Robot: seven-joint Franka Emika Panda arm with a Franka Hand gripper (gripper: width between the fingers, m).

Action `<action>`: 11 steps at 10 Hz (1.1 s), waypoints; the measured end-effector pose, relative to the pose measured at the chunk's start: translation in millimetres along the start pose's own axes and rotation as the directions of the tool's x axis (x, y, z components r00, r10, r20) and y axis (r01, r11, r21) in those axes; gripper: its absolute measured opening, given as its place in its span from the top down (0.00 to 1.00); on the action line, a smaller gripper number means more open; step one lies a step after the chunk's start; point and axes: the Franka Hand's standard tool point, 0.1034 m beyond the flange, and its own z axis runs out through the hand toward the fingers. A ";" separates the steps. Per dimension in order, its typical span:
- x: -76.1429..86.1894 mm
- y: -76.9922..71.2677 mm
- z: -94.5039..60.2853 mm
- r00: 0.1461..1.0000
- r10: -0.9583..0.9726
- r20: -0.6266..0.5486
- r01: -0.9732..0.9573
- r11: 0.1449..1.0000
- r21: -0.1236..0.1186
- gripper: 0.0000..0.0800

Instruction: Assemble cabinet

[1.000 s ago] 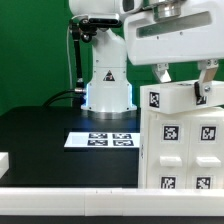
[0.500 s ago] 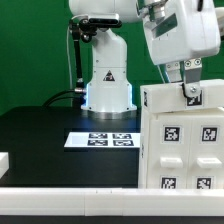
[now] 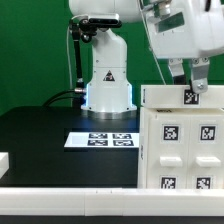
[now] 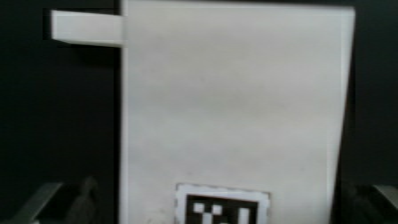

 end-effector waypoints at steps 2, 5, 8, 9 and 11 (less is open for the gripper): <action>-12.0 0.0 -10.1 0.992 -0.118 0.045 0.121 0.990 -0.073 0.19; -10.5 -3.6 -8.3 0.949 -0.312 0.052 0.315 0.948 -0.054 0.19; -10.8 -6.9 -13.4 0.730 -0.683 0.020 0.681 0.726 -0.097 0.19; -12.6 -7.5 -12.9 0.597 -0.802 0.028 0.800 0.591 -0.102 0.19; -12.3 -6.9 -12.3 0.464 -0.885 0.042 0.883 0.458 -0.105 0.19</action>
Offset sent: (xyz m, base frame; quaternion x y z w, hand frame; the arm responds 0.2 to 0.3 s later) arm 0.0000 0.0000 0.0000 0.0000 0.0000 -0.1296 0.9916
